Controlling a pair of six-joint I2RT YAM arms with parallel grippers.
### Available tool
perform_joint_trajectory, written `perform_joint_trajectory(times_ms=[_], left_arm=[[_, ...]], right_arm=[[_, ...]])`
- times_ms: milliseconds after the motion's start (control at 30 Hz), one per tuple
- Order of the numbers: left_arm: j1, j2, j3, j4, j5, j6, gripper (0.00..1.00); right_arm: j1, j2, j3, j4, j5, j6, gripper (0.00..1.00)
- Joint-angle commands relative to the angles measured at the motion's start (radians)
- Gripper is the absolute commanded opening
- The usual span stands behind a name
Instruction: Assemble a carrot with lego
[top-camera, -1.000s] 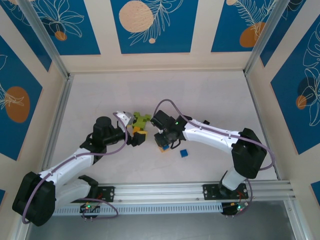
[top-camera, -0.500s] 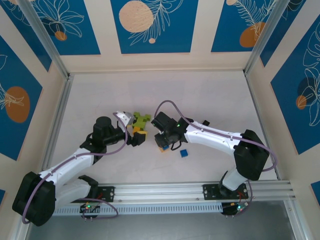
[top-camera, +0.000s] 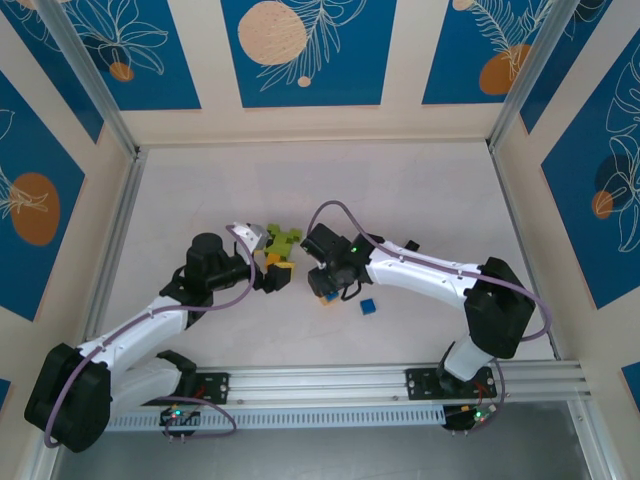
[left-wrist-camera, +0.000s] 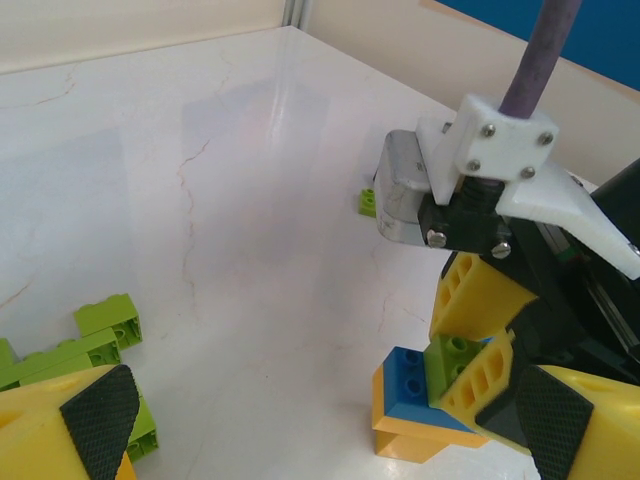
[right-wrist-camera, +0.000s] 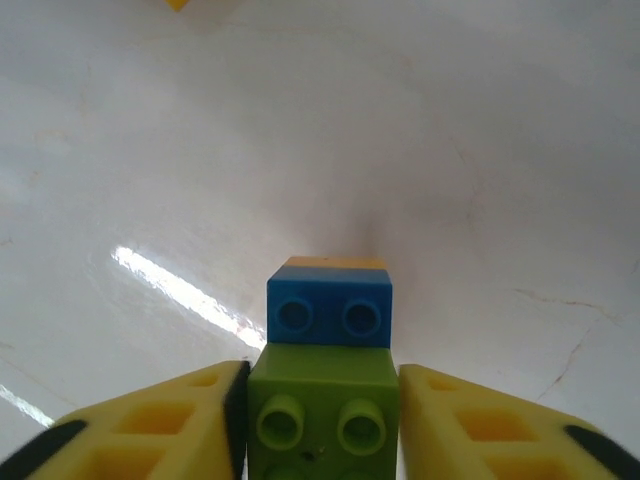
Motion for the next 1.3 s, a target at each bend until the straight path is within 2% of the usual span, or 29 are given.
perform_joint_trajectory(times_ms=[0, 167, 367, 500, 733, 833, 1033, 1267], left_arm=[[0.001, -0.016, 0.025, 0.019, 0.026, 0.012, 0.99], [0.001, -0.015, 0.025, 0.019, 0.026, 0.011, 0.99], [0.001, -0.016, 0.026, 0.019, 0.027, 0.011, 1.0], [0.001, -0.015, 0.026, 0.019, 0.027, 0.011, 0.99], [0.0, -0.019, 0.026, 0.019, 0.028, 0.01, 0.99], [0.001, -0.017, 0.025, 0.02, 0.028, 0.01, 0.99], [0.002, -0.016, 0.026, 0.019, 0.028, 0.01, 0.99], [0.002, -0.011, 0.026, 0.02, 0.028, 0.011, 0.99]], right_arm=[[0.01, -0.001, 0.02, -0.064, -0.039, -0.011, 0.52], [0.007, -0.045, 0.033, -0.073, -0.045, -0.018, 0.69], [-0.02, -0.118, 0.055, -0.103, 0.008, -0.023, 0.74], [-0.101, -0.183, 0.047, -0.131, 0.041, -0.034, 0.75], [-0.424, -0.182, -0.065, -0.105, -0.061, -0.124, 0.75], [-0.501, -0.136, -0.107, -0.048, -0.082, -0.16, 0.74], [-0.553, -0.029, -0.12, 0.032, -0.081, -0.21, 0.73], [-0.577, 0.07, -0.07, 0.024, -0.056, -0.222, 0.72]])
